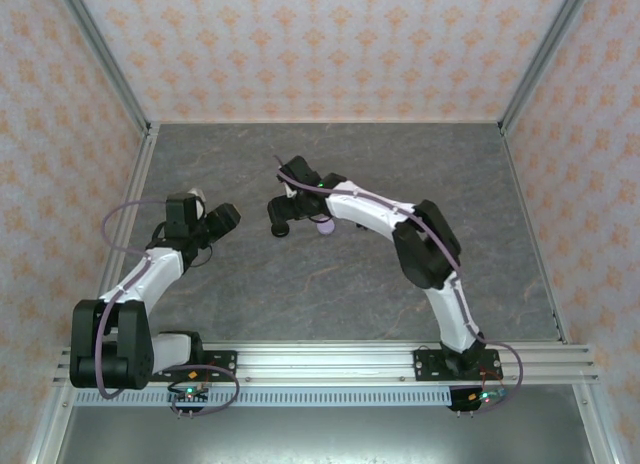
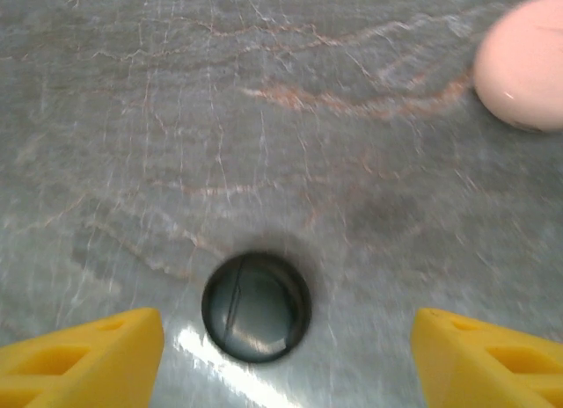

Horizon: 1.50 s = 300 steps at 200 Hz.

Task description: Insert wireless bluetooth earbuds into charging case

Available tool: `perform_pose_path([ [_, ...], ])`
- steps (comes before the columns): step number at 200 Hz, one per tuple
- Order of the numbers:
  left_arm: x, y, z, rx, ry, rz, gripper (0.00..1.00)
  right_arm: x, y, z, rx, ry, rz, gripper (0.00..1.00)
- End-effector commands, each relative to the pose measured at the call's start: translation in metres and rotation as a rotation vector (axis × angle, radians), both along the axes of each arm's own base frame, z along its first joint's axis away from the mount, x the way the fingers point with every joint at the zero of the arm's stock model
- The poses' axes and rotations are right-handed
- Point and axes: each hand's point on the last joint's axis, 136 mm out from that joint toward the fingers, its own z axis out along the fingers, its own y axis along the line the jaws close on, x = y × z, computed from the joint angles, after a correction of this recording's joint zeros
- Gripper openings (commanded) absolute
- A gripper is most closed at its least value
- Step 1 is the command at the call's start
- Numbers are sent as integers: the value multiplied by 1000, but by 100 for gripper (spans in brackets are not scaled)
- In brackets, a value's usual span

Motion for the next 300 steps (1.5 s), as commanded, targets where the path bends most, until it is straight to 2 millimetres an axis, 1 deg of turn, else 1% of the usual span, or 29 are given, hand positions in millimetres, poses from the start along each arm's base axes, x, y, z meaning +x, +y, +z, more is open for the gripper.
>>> perform_pose_path([
  [1, -11, 1, -4, -7, 27, -2, 72, 6, 9, -9, -97, -27, 30, 74],
  [25, -14, 2, -3, -3, 28, -2, 72, 13, 20, -27, -125, -11, 32, 72],
  [55, -16, 2, -2, 2, 28, -4, 71, 13, 25, -38, -148, -2, 46, 67],
  [91, -17, 2, -4, 3, 34, -5, 70, 8, 16, -50, -192, 25, 49, 63],
  [117, -18, 2, -5, -2, 35, -3, 69, 8, 8, -51, -222, 21, 35, 60],
  [145, -19, 0, -3, -10, 33, -10, 66, 7, 0, -51, -249, 22, 11, 60],
  [173, -19, 0, -1, -8, 30, -10, 66, 6, -12, -49, -277, 11, -25, 60],
  [194, -20, 0, -2, -11, 34, -12, 66, 5, -26, -50, -302, 15, -62, 60],
  [216, -19, -1, -2, -13, 34, -14, 65, 3, -36, -47, -293, 20, -85, 60],
  [262, -17, -1, 0, -17, 30, -17, 65, -13, -37, -31, -223, 22, -20, 61],
  [279, -17, -2, 2, -18, 26, -19, 65, -17, -37, -20, -207, -6, 34, 62],
  [300, -16, -3, 6, -21, 16, -24, 65, -22, -36, -4, -181, -48, 119, 66],
])
